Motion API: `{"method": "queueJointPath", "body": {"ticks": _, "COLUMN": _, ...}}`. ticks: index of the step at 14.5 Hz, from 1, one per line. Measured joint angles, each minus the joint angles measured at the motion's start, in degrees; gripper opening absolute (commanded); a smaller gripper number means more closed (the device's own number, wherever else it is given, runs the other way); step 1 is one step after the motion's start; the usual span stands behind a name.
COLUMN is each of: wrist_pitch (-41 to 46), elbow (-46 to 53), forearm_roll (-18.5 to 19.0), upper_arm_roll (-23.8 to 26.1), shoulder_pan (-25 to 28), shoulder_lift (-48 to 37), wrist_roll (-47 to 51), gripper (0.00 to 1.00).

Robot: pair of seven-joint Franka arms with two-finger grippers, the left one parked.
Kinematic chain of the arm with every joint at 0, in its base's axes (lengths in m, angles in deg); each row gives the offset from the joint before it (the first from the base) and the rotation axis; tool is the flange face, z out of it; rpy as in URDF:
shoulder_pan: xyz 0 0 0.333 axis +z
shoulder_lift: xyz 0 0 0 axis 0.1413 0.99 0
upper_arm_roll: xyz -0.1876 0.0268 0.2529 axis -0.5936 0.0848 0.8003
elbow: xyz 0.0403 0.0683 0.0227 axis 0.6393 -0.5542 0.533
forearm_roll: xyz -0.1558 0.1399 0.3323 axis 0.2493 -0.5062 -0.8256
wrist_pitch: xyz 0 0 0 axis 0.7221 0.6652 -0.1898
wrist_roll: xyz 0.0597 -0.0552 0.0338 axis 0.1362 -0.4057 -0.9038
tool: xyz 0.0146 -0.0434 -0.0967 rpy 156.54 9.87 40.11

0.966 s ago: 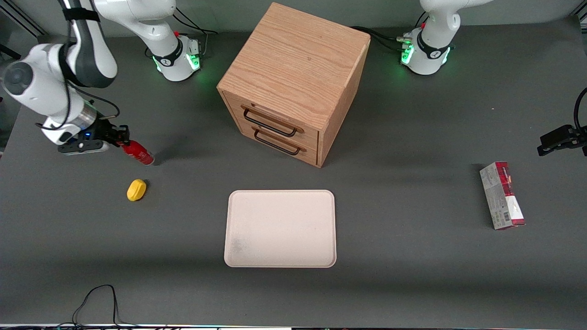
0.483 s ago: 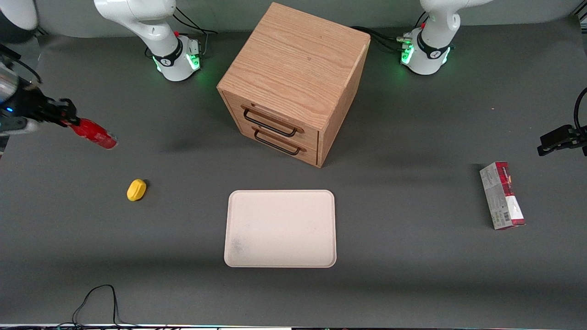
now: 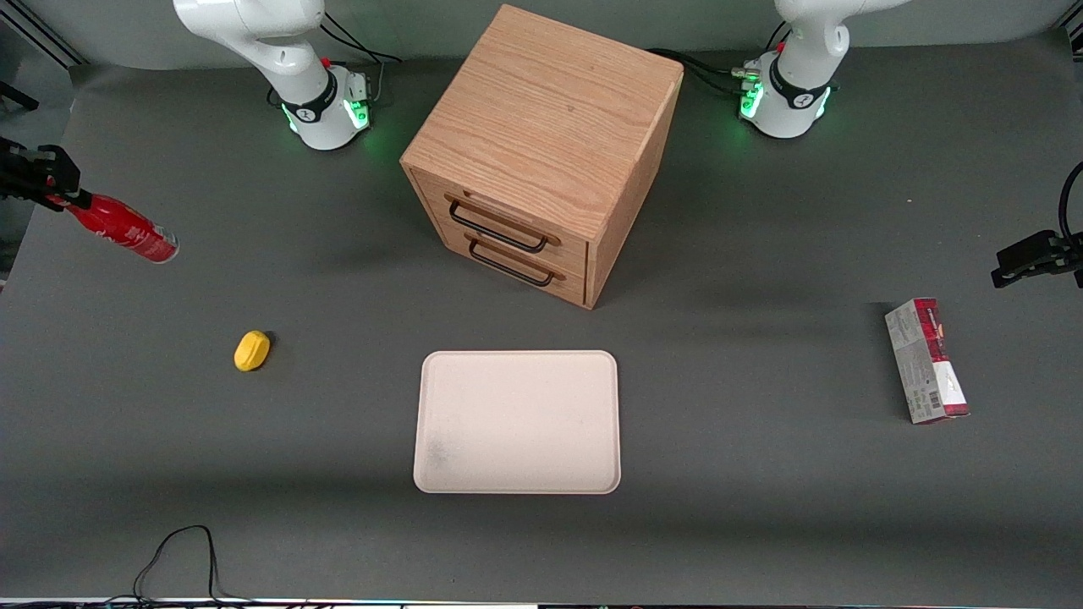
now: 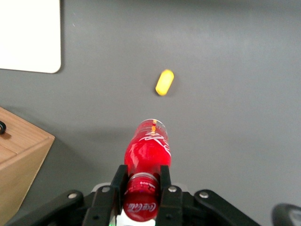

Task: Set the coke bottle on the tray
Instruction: 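Close the right gripper on the bottle neck and lift it, then carry the bottle with the right gripper over the cream tray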

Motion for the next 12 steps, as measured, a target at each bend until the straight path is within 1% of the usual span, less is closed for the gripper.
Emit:
{"method": "queueJointPath", "body": {"ticks": 3, "wrist_pitch": 3.0, "elbow": 12.3, "forearm_roll": -0.2, "upper_arm_roll": 0.9, "shoulder_pan": 2.9, "shoulder_lift": 9.4, "wrist_roll": 0.0, "gripper": 0.0}}
{"method": "queueJointPath", "body": {"ticks": 7, "wrist_pitch": 4.2, "elbow": 27.7, "forearm_roll": -0.2, "upper_arm_roll": 6.4, "shoulder_pan": 4.2, "shoulder_lift": 23.2, "wrist_roll": 0.0, "gripper": 0.0}}
{"method": "queueJointPath", "body": {"ticks": 9, "wrist_pitch": 4.0, "elbow": 33.4, "forearm_roll": -0.2, "upper_arm_roll": 8.3, "shoulder_pan": 5.0, "shoulder_lift": 28.8, "wrist_roll": 0.1, "gripper": 0.0}}
{"method": "queueJointPath", "body": {"ticks": 12, "wrist_pitch": 1.2, "elbow": 37.5, "forearm_roll": -0.2, "upper_arm_roll": 8.9, "shoulder_pan": 8.7, "shoulder_lift": 33.9, "wrist_roll": 1.2, "gripper": 0.0}}
